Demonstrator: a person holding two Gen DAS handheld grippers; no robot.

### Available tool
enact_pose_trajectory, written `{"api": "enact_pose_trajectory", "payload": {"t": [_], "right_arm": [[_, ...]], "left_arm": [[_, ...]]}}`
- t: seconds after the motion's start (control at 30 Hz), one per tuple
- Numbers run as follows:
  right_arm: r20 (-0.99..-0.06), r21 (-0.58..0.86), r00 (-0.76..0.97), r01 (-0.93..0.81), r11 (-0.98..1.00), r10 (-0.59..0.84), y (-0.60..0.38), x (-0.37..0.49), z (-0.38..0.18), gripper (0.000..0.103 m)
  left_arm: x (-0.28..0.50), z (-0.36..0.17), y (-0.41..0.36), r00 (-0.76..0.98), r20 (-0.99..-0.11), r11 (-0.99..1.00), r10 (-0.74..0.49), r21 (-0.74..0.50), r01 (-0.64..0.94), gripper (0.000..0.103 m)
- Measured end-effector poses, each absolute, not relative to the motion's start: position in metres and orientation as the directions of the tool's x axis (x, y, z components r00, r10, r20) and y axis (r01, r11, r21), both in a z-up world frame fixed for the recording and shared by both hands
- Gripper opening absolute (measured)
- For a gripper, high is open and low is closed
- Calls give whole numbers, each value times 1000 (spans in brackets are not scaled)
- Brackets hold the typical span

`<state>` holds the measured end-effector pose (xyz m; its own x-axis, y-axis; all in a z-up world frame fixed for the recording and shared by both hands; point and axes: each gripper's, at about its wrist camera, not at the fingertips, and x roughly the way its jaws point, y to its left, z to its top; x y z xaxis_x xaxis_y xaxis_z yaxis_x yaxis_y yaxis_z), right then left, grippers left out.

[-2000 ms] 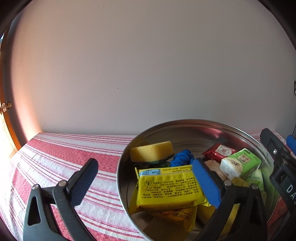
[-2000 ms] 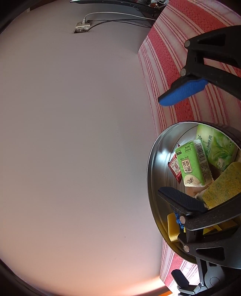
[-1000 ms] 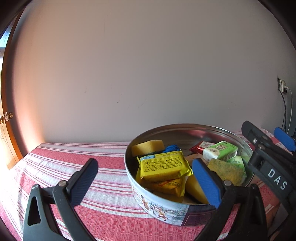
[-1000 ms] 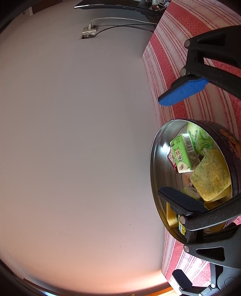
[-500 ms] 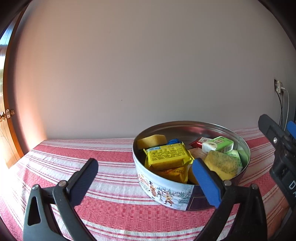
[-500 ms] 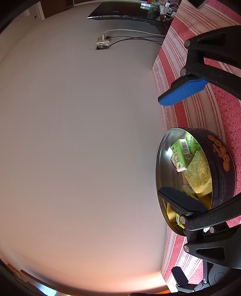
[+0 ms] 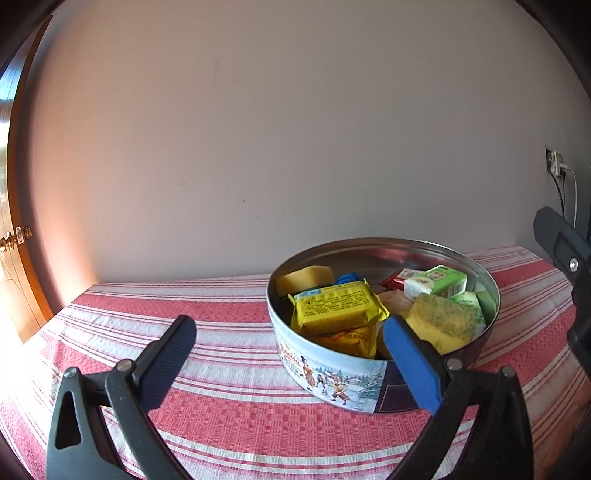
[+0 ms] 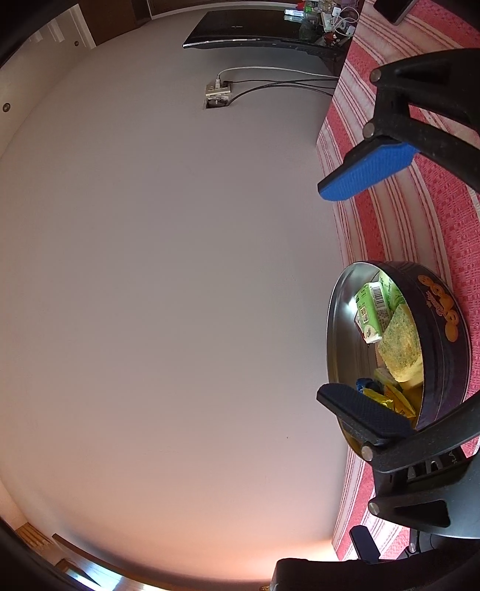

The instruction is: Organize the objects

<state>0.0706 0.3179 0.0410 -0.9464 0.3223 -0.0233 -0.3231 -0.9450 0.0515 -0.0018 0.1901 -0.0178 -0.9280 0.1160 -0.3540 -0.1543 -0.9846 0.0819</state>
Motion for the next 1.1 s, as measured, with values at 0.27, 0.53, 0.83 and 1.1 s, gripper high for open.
{"api": "enact_pose_trajectory", "payload": {"t": [0.27,0.53,0.83,1.1], "right_arm": [[-67,-7,-953,-295,-955,295,307,66,39,101],[-122,24,-948,-300,-954,296,317,57,35,101],[-161,29,-944,-295,-955,287,317,54,33,101],[-167,21,-942,-299,-954,291,312,56,35,101]], "left_arm": [[-2,-18,188,-929,-352,-987,114,66,-146,103],[-1,-18,184,-927,-358,-989,109,51,-136,103],[3,-16,182,-934,-342,-990,101,55,-127,103],[1,-17,181,-931,-353,-991,95,52,-121,103]]}}
